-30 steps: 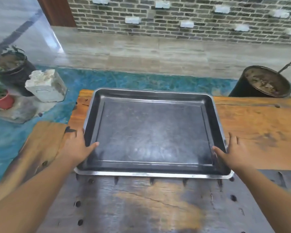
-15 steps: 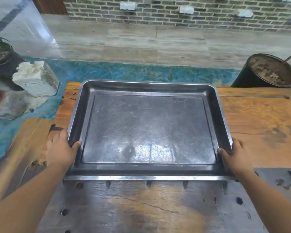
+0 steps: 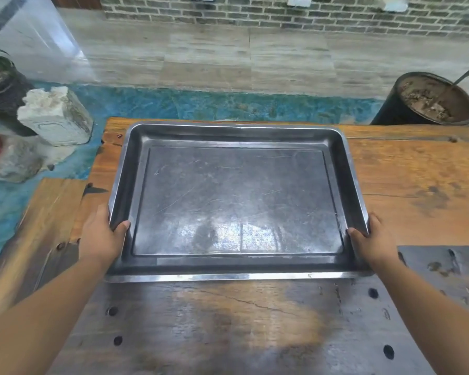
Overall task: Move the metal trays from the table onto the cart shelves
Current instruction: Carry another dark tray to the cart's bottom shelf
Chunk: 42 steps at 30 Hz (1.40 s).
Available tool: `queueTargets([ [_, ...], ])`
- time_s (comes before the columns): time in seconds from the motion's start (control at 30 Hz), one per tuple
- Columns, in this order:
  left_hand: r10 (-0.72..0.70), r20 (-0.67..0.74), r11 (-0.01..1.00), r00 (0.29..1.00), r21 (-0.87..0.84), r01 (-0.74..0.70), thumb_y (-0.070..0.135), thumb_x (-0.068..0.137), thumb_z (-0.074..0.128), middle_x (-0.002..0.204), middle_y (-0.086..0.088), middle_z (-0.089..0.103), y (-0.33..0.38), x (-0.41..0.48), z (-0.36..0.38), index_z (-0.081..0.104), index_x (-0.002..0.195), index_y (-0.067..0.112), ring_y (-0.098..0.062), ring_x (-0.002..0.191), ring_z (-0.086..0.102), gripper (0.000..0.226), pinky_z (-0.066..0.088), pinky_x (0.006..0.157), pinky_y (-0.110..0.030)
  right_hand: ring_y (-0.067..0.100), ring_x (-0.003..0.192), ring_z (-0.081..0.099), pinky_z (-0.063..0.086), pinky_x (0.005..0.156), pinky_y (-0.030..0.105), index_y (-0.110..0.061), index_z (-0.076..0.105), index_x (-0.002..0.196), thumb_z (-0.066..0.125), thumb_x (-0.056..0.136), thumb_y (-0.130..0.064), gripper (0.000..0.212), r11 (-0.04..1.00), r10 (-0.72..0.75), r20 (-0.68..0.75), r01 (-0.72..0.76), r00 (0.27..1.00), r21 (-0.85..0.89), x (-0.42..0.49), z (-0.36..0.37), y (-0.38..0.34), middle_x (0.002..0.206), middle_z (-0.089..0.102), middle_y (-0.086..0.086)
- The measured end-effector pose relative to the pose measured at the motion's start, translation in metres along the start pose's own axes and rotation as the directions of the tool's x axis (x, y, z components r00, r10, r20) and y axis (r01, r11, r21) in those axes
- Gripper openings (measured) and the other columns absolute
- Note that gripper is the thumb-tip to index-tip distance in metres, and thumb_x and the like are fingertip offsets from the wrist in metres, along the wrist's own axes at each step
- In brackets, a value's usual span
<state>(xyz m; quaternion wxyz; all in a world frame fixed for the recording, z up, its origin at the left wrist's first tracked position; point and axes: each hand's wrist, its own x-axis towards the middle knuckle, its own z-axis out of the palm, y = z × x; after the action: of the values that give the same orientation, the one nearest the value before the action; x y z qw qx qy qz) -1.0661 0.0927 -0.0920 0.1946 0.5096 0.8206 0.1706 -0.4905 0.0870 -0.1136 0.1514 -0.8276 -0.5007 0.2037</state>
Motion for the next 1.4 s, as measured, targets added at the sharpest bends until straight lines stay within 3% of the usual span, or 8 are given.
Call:
queueTargets([
  [0.07, -0.004, 0.022, 1.0, 1.0, -0.019, 0.004, 0.02, 0.089, 0.067, 0.094, -0.017, 0.057, -0.003, -0.009, -0.002, 0.044, 0.097, 0.01, -0.036, 0.085, 0.054, 0.026, 0.048, 0.075, -0.05, 0.031, 0.099, 0.055, 0.045, 0.084, 0.037, -0.004, 0.057, 0.108, 0.067, 0.087, -0.023, 0.029, 1.0, -0.004, 0.007, 0.004, 1.0, 0.003, -0.008, -0.001, 0.003, 0.129, 0.051, 0.012],
  [0.4, -0.061, 0.069, 0.998, 0.996, -0.031, 0.063, 0.021, 0.091, 0.066, 0.1, -0.014, 0.057, -0.032, -0.065, -0.008, 0.044, 0.099, 0.013, -0.038, 0.093, 0.055, 0.025, 0.049, 0.078, -0.051, 0.038, 0.117, 0.051, 0.042, 0.094, 0.042, 0.003, 0.052, 0.118, 0.066, 0.09, -0.02, 0.038, 0.997, 0.048, -0.004, -0.049, 0.999, -0.066, -0.076, -0.004, 0.02, 0.132, 0.049, 0.019],
  [0.6, -0.033, 0.059, 0.997, 0.998, -0.067, 0.037, 0.021, 0.092, 0.064, 0.114, -0.009, 0.062, -0.055, -0.114, -0.017, 0.046, 0.116, 0.019, -0.036, 0.101, 0.06, 0.029, 0.05, 0.082, -0.048, 0.041, 0.115, 0.052, 0.044, 0.092, 0.048, 0.005, 0.049, 0.121, 0.061, 0.092, -0.021, 0.04, 0.99, 0.134, 0.036, -0.133, 0.99, -0.043, -0.13, -0.006, 0.037, 0.129, 0.049, 0.026],
  [0.77, -0.063, 0.064, 0.995, 0.996, -0.069, 0.067, 0.023, 0.093, 0.063, 0.106, -0.007, 0.063, -0.072, -0.161, -0.024, 0.046, 0.109, 0.021, -0.033, 0.094, 0.06, 0.023, 0.05, 0.079, -0.048, 0.036, 0.083, 0.054, 0.038, 0.068, 0.037, -0.007, 0.044, 0.088, 0.063, 0.091, -0.02, 0.023, 0.993, 0.112, 0.009, -0.111, 0.994, -0.025, -0.169, -0.013, 0.049, 0.091, 0.052, 0.013],
  [0.97, -0.102, 0.056, 0.993, 0.993, -0.058, 0.106, 0.022, 0.092, 0.064, 0.107, -0.005, 0.063, -0.091, -0.209, -0.035, 0.047, 0.111, 0.021, -0.032, 0.094, 0.061, 0.025, 0.05, 0.078, -0.046, 0.033, 0.08, 0.055, 0.04, 0.068, 0.036, -0.014, 0.043, 0.087, 0.063, 0.091, -0.019, 0.021, 0.994, 0.104, 0.027, -0.104, 0.994, -0.013, -0.217, -0.02, 0.064, 0.085, 0.052, 0.005],
  [1.03, -0.113, 0.065, 0.992, 0.991, -0.046, 0.117, 0.021, 0.092, 0.064, 0.103, -0.005, 0.063, -0.097, -0.223, -0.038, 0.046, 0.106, 0.023, -0.032, 0.091, 0.062, 0.023, 0.05, 0.074, -0.044, 0.036, 0.09, 0.057, 0.043, 0.073, 0.038, -0.01, 0.049, 0.102, 0.062, 0.092, -0.019, 0.019, 0.992, 0.126, 0.053, -0.126, 0.991, -0.009, -0.234, -0.021, 0.069, 0.096, 0.057, 0.01],
  [1.17, -0.109, 0.073, 0.993, 0.991, -0.04, 0.112, 0.019, 0.091, 0.064, 0.1, -0.003, 0.062, -0.109, -0.248, -0.045, 0.044, 0.101, 0.025, -0.028, 0.086, 0.059, 0.023, 0.048, 0.073, -0.043, 0.04, 0.125, 0.048, 0.043, 0.103, 0.051, -0.002, 0.04, 0.141, 0.06, 0.094, -0.022, 0.055, 0.983, 0.185, 0.102, -0.183, 0.977, -0.034, -0.266, -0.023, 0.085, 0.137, 0.051, 0.019],
  [1.4, -0.125, 0.078, 0.992, 0.989, -0.001, 0.125, 0.019, 0.09, 0.066, 0.094, -0.006, 0.06, -0.121, -0.279, -0.049, 0.045, 0.096, 0.019, -0.026, 0.08, 0.056, 0.022, 0.047, 0.07, -0.042, 0.039, 0.129, 0.047, 0.042, 0.106, 0.052, -0.003, 0.038, 0.143, 0.062, 0.093, -0.022, 0.059, 0.976, 0.218, 0.124, -0.213, 0.968, -0.055, -0.292, -0.028, 0.098, 0.142, 0.048, 0.019],
])
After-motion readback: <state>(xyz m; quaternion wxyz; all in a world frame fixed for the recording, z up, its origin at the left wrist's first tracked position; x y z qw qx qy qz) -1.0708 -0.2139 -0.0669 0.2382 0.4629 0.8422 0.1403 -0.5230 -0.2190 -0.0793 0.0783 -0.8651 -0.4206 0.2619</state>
